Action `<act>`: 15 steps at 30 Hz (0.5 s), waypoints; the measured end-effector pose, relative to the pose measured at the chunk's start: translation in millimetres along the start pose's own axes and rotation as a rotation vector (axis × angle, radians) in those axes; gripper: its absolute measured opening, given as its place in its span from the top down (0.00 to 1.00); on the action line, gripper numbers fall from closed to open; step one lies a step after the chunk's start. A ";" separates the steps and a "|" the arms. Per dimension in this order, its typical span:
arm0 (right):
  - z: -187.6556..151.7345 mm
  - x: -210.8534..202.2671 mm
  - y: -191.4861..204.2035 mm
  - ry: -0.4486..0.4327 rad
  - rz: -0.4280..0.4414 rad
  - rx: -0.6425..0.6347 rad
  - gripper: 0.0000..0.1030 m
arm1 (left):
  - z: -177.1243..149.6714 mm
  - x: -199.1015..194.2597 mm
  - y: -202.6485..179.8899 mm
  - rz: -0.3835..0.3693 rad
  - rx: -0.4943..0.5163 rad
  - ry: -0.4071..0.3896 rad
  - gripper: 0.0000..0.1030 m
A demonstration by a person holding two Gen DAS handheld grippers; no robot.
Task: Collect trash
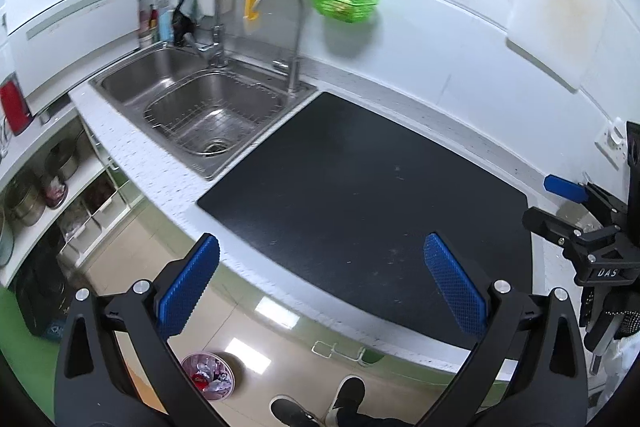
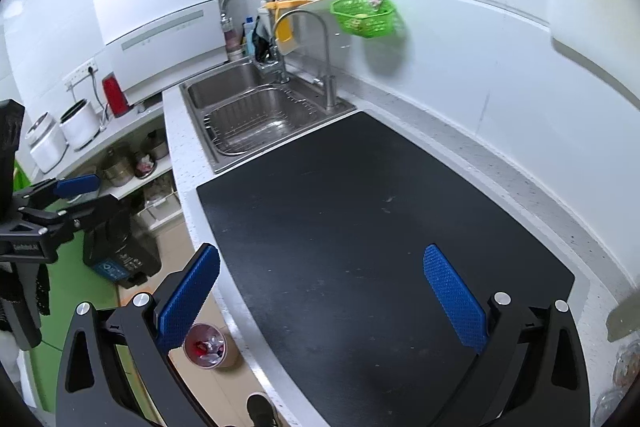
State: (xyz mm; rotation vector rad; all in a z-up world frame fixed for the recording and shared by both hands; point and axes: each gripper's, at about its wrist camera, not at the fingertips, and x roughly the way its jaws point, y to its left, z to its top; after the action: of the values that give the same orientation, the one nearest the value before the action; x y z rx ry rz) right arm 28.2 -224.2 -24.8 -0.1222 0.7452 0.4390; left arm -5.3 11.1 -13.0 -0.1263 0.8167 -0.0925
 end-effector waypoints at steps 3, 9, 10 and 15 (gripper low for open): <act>1.2 -6.7 -9.8 -0.011 -0.017 0.009 0.05 | 4.3 3.5 -8.4 -0.004 0.019 0.007 0.03; 2.0 -7.4 -15.6 -0.012 -0.022 0.019 0.05 | 10.4 9.0 -20.3 -0.014 0.062 0.023 0.03; 2.0 -6.9 -15.6 -0.009 -0.021 0.022 0.05 | 10.8 9.4 -20.9 -0.016 0.066 0.025 0.03; 1.5 -3.2 -14.1 0.006 -0.013 0.031 0.05 | 11.3 13.5 -23.2 -0.021 0.090 0.046 0.03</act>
State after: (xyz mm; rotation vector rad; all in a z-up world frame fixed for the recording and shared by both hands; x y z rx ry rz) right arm 33.1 -237.6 -22.1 -0.0989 0.7568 0.4147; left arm 11.4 -12.7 -11.6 -0.0479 0.8558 -0.1520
